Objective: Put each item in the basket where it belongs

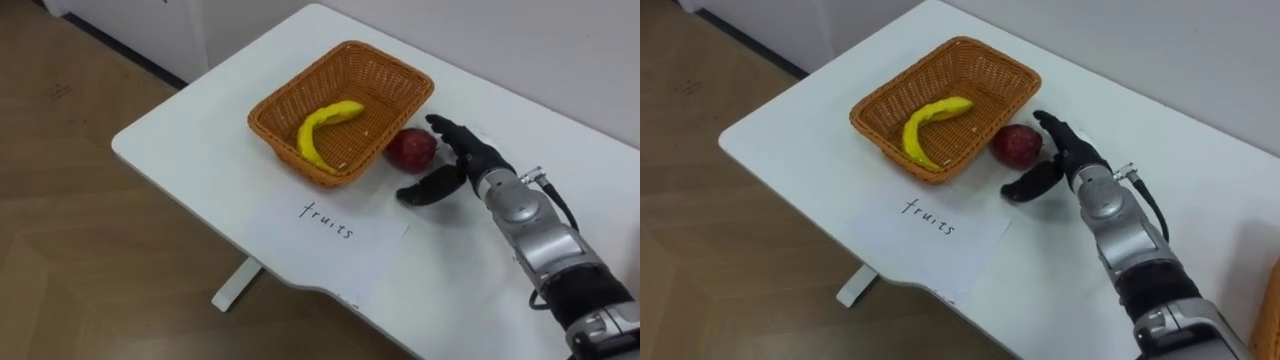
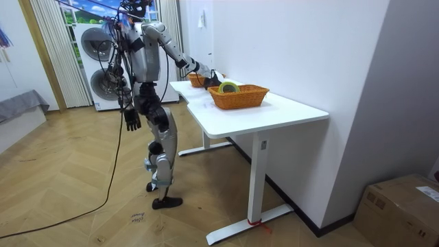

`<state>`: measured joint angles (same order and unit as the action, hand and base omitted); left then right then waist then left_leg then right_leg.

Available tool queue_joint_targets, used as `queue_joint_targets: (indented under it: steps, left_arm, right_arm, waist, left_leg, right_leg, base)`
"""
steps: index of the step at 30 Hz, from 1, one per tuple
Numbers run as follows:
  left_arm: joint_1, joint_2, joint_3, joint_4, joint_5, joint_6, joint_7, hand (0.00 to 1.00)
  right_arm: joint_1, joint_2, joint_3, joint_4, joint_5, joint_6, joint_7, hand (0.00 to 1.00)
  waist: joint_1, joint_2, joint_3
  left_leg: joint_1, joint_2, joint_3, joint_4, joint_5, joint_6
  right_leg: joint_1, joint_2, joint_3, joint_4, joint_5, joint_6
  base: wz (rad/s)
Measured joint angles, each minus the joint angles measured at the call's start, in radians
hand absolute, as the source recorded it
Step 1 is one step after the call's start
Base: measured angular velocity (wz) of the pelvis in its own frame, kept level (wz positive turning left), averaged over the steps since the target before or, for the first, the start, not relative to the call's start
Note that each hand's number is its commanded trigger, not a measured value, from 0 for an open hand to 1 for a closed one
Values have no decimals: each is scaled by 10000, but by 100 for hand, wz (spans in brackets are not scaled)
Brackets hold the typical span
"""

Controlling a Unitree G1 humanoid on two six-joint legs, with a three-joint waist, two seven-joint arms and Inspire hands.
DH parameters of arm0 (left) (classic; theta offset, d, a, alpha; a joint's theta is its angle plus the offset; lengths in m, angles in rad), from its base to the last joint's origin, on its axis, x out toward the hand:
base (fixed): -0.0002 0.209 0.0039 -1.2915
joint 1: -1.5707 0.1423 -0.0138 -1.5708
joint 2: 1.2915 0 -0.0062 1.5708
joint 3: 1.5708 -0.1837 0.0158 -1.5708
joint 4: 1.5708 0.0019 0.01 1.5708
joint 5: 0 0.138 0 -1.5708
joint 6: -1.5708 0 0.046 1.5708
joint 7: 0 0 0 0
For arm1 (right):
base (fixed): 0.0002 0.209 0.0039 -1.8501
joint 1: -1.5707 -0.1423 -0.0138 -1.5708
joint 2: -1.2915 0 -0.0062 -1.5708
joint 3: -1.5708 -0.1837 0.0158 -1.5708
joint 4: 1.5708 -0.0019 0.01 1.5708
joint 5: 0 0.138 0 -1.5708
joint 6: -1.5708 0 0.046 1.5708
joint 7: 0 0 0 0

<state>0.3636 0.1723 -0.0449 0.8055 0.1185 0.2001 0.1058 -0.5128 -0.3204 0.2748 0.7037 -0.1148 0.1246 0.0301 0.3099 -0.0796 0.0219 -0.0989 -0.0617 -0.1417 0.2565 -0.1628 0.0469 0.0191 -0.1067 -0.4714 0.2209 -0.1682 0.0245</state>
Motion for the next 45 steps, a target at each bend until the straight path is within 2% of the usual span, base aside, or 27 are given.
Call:
queue_joint_targets:
  steps: [10, 15, 19, 26, 38, 39, 40, 41, 45]
  left_arm:
    - [-182, 37, -76, -15, -3, 1, -7, 0]
    - [-232, 67, -149, -15, 4, 6, -26, 0]
    - [-193, 65, -205, -16, 9, 32, -26, 0]
    - [-196, 86, -196, -25, 42, 16, -98, 0]
    - [-198, 90, -199, -32, 48, -9, -135, 0]
    - [-197, 90, -198, -30, 48, -10, -135, 0]
    - [-189, 89, -198, -28, 49, -14, -136, 0]
    - [-187, 89, -198, -25, 49, -15, -137, 0]
    - [-195, 90, -196, -25, 52, -15, -200, 0]
  right_arm:
    - [-215, -1, 169, 0, -151, 77, 170, 0]
    - [-415, -24, 262, 32, 12, 85, 172, 0]
    - [-419, -49, 258, 153, 755, 114, 166, 0]
    - [-464, -4, 145, 264, 1863, 77, 154, 0]
    - [-499, -6, 129, 263, 1968, -45, 38, 0]
    - [-501, -7, 128, 263, 1961, -44, 36, 58]
    - [-504, -10, 128, 262, 1961, -45, 33, 89]
    - [-505, -16, 128, 261, 1944, -49, 36, 100]
    - [-515, -63, 120, 261, 1806, -50, -43, 100]
  waist:
    - [21, -29, -22]
    - [164, -73, -38]
    - [223, -129, -21]
    - [268, -92, 5]
    - [241, -66, 19]
    - [245, -65, 18]
    - [251, -63, 16]
    - [248, -68, 12]
    - [245, -66, 12]
  left_leg:
    - [-45, -1, 7, 32, 2, -3]
    - [-35, -5, 5, 19, 3, -2]
    - [-18, -3, -5, 14, 4, -3]
    - [-36, -13, -26, 29, 5, -1]
    - [-131, -29, -129, 22, 5, -4]
    - [-131, -29, -131, 20, 4, -4]
    - [-131, -28, -135, 17, 4, -5]
    - [-135, -29, -138, 16, 4, -5]
    - [-134, -33, -140, 18, 4, -5]
  right_leg:
    - [-37, 5, 2, -2, -1, -8]
    - [-29, 10, 17, -11, -1, -7]
    - [1, 13, 7, -16, -2, -7]
    - [13, 5, -40, -30, -2, -7]
    - [21, 21, -214, -169, -1, -5]
    - [22, 22, -217, -168, -1, -6]
    - [22, 23, -220, -168, -1, -5]
    - [23, 23, -219, -167, -1, -5]
    - [24, 21, -196, -155, -1, -5]
  base:
    - [0]
    - [0]
    - [0]
    - [0]
    - [2]
    - [3]
    - [0]
    - [0]
    - [0]
